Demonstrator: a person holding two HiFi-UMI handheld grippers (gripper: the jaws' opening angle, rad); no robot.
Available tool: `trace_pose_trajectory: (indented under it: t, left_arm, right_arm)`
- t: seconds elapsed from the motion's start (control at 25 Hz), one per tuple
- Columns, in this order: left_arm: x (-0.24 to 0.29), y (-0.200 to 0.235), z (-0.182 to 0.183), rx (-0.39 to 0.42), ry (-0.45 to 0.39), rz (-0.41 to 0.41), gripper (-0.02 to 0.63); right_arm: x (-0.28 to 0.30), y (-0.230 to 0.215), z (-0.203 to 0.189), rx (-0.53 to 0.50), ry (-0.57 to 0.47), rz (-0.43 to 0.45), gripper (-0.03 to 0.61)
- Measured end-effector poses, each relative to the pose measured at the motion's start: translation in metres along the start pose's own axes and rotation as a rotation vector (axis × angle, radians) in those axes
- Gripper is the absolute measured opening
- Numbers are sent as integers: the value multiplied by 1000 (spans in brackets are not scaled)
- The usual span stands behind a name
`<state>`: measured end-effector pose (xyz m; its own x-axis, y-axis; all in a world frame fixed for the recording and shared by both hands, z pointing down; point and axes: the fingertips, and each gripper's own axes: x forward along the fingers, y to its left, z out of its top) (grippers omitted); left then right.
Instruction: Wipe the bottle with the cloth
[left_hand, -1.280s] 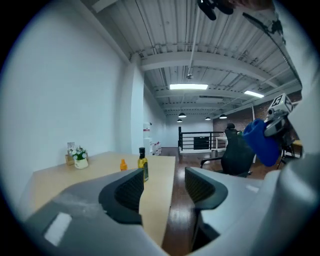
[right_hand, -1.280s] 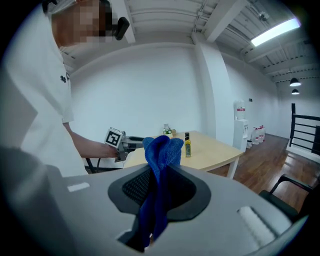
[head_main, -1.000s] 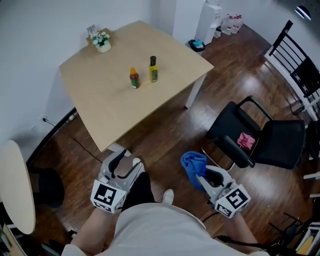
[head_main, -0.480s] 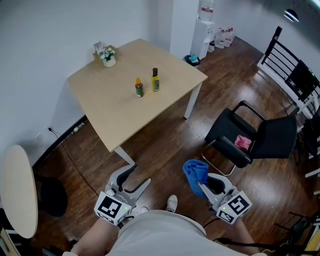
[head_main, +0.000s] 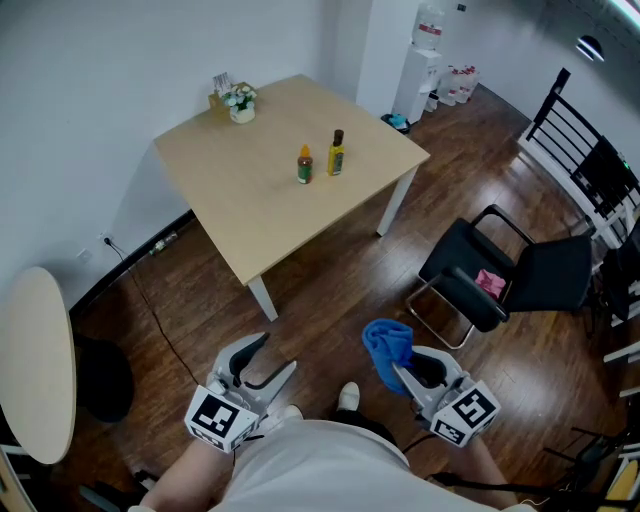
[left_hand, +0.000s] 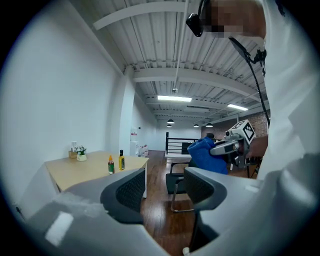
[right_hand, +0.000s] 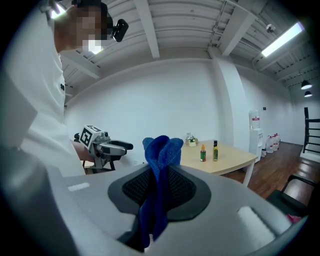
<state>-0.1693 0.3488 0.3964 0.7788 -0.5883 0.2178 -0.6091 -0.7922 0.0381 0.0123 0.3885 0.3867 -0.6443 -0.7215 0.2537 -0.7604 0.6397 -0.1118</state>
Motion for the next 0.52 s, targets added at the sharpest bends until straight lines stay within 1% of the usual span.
trace_pose_trajectory:
  t: [0.2, 0.52]
  left_arm:
    - [-20, 1, -6, 5, -15, -6, 258]
    - [-41, -2, -13, 17, -6, -31, 257]
  right_arm:
    - [4, 24, -4, -8, 4, -6, 81]
    - [7, 52, -5, -16, 8, -2, 81]
